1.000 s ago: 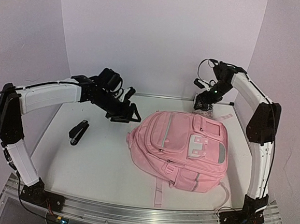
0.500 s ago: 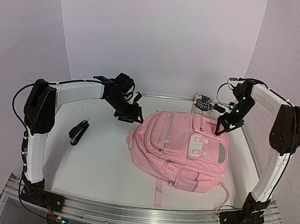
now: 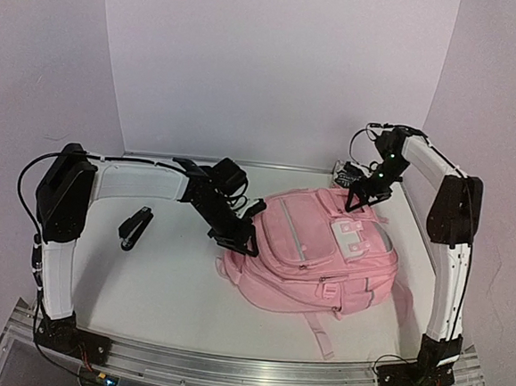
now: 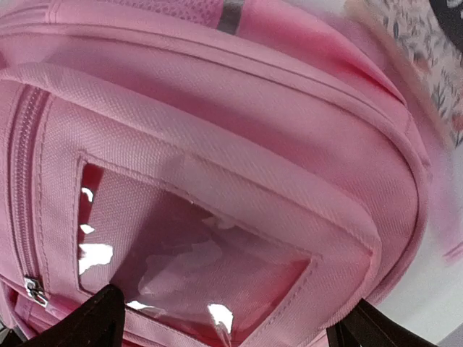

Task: Pack the student bag
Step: Adjust the student bag at the center of the board.

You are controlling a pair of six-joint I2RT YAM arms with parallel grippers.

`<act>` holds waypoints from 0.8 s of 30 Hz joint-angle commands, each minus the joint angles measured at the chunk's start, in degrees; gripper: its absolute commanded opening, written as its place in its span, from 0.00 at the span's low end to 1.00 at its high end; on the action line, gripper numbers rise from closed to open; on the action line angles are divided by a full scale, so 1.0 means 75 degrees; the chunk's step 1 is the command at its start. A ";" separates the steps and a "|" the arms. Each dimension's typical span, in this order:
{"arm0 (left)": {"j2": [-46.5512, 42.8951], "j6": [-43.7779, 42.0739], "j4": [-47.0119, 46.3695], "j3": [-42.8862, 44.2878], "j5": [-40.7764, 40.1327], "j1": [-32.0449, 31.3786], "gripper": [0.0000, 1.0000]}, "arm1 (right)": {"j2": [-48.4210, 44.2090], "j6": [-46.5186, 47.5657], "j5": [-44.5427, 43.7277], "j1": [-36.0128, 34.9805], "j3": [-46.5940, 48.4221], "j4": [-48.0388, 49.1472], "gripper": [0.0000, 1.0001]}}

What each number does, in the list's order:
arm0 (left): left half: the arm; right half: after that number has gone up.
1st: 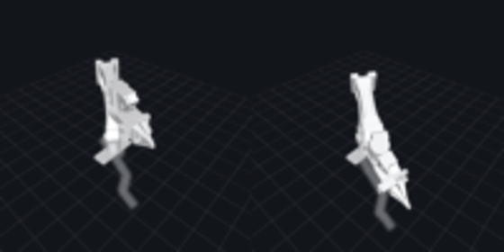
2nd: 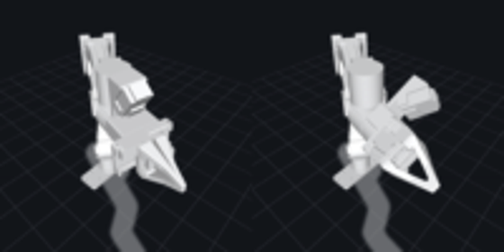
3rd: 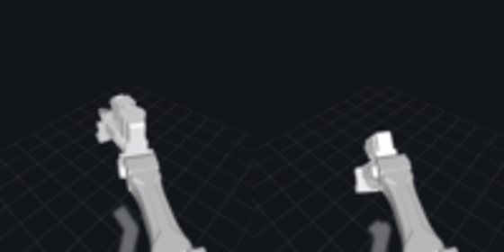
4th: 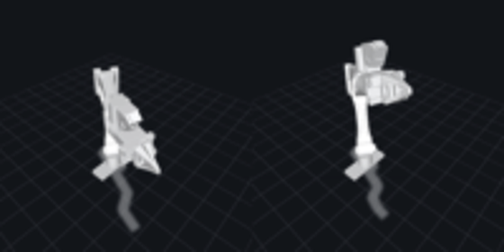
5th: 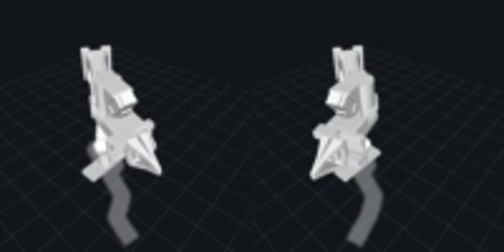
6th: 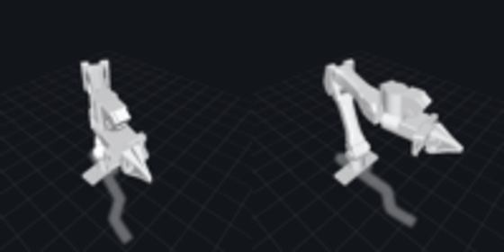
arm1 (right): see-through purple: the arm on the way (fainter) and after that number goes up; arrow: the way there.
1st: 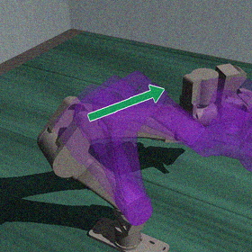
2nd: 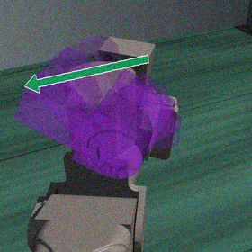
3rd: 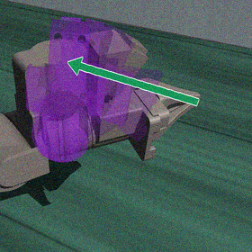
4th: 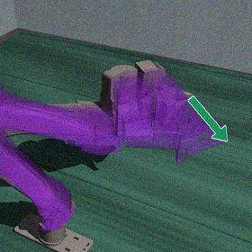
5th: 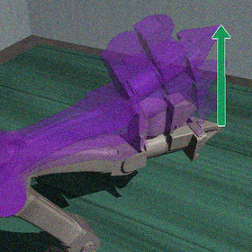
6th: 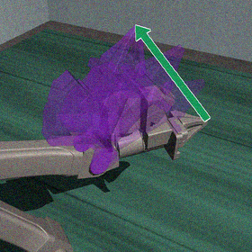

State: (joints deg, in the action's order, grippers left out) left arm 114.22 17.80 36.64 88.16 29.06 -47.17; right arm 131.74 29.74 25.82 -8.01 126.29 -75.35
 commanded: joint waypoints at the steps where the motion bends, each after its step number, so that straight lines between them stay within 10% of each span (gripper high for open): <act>1: -0.0537 0.0403 -0.0691 -0.0394 0.0497 -0.0370 0.34 | 0.0942 -0.0412 0.0218 -0.0607 0.1655 0.0479 0.95; 8: -0.1297 0.0718 -0.0811 -0.0742 -0.0034 -0.0223 0.45 | 0.0588 -0.0492 -0.0153 -0.0641 0.2152 0.0893 0.98; 24: -0.0646 0.1272 -0.0140 -0.0253 -0.1173 0.0320 0.51 | -0.2147 0.0467 -0.0070 0.0002 -0.1811 0.1035 0.98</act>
State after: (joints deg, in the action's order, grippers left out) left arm 105.64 24.37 34.49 84.49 21.81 -44.88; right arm 119.44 28.67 26.43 -7.48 120.92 -66.73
